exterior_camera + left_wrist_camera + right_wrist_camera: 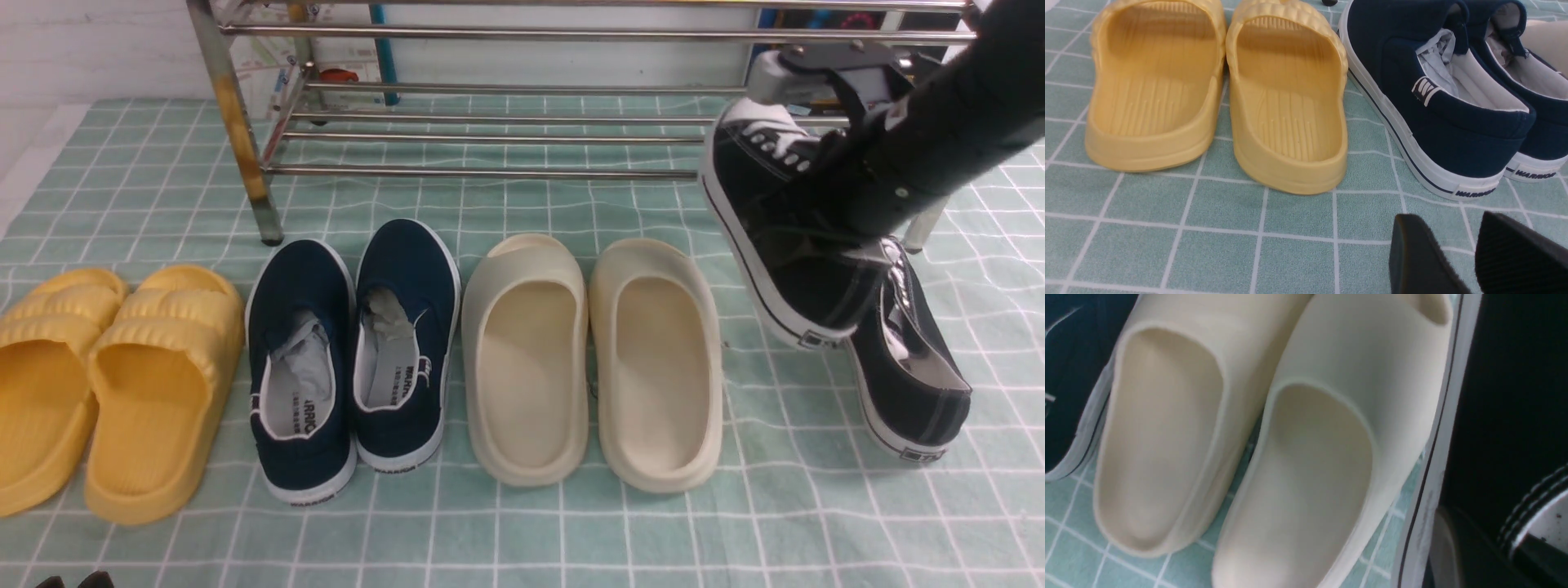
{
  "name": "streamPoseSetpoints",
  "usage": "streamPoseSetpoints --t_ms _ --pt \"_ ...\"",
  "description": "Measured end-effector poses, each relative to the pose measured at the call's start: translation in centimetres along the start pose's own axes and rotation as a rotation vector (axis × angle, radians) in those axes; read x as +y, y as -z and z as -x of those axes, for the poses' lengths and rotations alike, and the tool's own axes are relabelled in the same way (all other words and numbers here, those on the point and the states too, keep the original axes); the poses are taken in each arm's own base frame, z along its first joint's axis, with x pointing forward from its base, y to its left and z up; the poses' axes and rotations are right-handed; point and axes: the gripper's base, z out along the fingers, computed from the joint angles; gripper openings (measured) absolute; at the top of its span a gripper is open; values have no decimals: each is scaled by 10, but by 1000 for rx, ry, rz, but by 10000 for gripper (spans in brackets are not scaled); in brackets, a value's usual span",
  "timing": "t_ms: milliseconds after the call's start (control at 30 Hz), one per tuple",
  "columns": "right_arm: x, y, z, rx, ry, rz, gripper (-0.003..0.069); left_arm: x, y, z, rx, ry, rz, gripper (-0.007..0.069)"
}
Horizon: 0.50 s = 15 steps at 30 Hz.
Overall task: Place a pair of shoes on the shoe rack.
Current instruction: Use the right arm to put a shoe into the shoe rack
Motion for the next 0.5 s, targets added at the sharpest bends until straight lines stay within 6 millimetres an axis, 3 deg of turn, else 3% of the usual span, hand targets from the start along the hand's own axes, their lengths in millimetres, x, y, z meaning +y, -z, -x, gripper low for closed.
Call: streamPoseSetpoints --t_ms 500 --pt "-28 -89 84 -107 129 -173 20 0 0 0 0 0 0 238"
